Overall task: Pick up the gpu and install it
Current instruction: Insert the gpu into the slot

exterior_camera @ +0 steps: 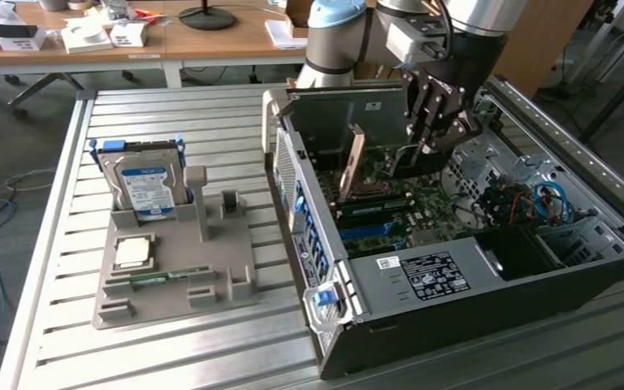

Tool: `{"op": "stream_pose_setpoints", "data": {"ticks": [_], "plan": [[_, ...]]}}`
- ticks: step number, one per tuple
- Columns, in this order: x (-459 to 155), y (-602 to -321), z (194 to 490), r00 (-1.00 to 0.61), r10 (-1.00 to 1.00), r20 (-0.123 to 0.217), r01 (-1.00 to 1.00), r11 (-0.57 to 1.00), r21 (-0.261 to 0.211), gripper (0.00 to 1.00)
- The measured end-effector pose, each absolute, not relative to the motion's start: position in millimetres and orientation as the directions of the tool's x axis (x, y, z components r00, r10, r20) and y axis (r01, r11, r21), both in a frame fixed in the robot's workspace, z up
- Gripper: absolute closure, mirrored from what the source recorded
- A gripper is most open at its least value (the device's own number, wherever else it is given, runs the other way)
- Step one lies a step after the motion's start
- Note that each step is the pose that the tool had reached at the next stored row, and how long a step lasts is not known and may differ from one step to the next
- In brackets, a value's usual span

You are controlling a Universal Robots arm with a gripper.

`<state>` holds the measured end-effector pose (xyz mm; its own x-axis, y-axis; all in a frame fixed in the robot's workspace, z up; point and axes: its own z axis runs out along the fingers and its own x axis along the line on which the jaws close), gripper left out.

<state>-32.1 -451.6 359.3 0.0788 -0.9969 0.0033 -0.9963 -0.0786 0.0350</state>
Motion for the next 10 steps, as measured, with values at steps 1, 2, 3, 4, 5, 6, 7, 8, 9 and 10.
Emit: {"op": "stream_pose_setpoints", "data": {"ticks": [1,2,3,4,5,6,7,8,9,10], "plan": [[-32.0,-451.6,358.2,0.079,-0.997,0.003,-0.996,-0.079,0.035,0.74],[-32.1,-451.6,356.9,0.079,-0.997,0.003,-0.996,-0.079,0.035,0.74],[-32.1,-451.6,355.7,0.079,-0.997,0.003,-0.996,-0.079,0.035,0.74],[-32.1,-451.6,355.1,0.079,-0.997,0.003,-0.996,-0.079,0.035,0.74],[-32.1,-451.6,355.1,0.079,-0.997,0.003,-0.996,-0.079,0.035,0.74],[-32.1,-451.6,355.1,0.079,-0.997,0.003,-0.996,-0.079,0.035,0.74],[-32.1,-451.6,355.1,0.079,-0.997,0.003,-0.996,-0.079,0.035,0.74],[-32.2,-451.6,355.0,0.079,-0.997,0.003,-0.996,-0.078,0.035,0.74],[-32.6,-451.6,354.4,0.078,-0.997,0.0,-0.996,-0.078,0.031,0.74],[-33.0,-451.6,353.8,0.079,-0.997,-0.002,-0.997,-0.079,0.027,0.74]]}}
